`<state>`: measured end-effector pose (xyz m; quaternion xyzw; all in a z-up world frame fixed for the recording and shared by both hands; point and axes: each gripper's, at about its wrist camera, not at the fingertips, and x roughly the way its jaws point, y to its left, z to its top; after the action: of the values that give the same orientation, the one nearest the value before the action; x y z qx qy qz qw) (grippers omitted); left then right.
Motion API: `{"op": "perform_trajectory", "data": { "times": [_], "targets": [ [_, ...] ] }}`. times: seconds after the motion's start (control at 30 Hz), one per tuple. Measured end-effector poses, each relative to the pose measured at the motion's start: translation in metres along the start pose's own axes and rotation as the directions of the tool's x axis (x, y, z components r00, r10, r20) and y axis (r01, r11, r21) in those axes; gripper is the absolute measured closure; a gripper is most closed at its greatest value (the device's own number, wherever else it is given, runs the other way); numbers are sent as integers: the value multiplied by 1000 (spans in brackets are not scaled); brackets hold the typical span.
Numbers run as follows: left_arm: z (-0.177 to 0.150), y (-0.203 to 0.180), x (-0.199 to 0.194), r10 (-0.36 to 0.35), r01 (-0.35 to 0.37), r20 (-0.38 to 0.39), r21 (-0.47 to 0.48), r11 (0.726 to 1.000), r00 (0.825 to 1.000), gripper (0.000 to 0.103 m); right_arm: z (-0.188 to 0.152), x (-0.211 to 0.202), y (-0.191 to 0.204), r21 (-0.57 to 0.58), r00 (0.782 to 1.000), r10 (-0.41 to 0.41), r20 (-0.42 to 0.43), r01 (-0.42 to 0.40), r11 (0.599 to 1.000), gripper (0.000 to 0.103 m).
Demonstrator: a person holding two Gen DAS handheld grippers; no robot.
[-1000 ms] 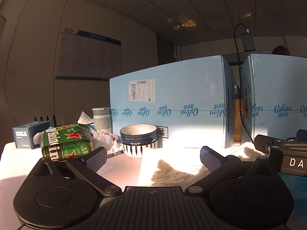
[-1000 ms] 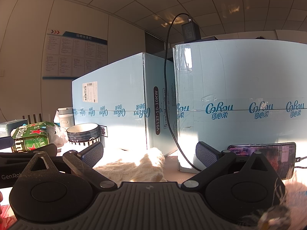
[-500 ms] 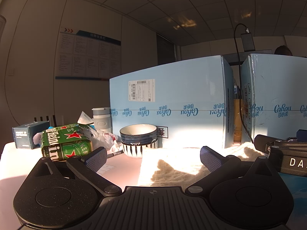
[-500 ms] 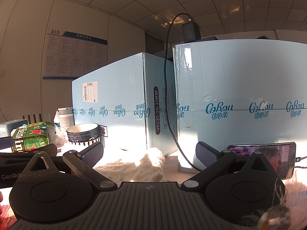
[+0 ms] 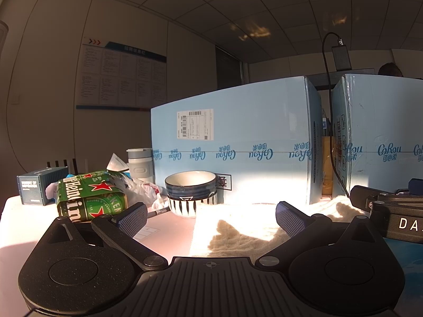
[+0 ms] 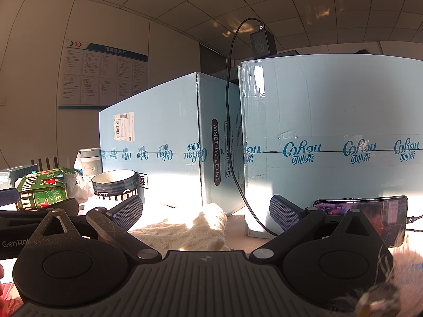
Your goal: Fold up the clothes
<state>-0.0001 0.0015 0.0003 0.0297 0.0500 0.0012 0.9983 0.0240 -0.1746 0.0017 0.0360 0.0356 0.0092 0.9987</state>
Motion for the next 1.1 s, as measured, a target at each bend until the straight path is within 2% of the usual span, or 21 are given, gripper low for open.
{"op": "perform_trajectory", "data": {
  "times": [1.1],
  "targets": [
    [0, 1, 0, -1, 1, 2, 0, 1000, 1000, 0, 0, 0, 0, 0, 1000, 0, 0, 0, 1000, 0]
  ]
}}
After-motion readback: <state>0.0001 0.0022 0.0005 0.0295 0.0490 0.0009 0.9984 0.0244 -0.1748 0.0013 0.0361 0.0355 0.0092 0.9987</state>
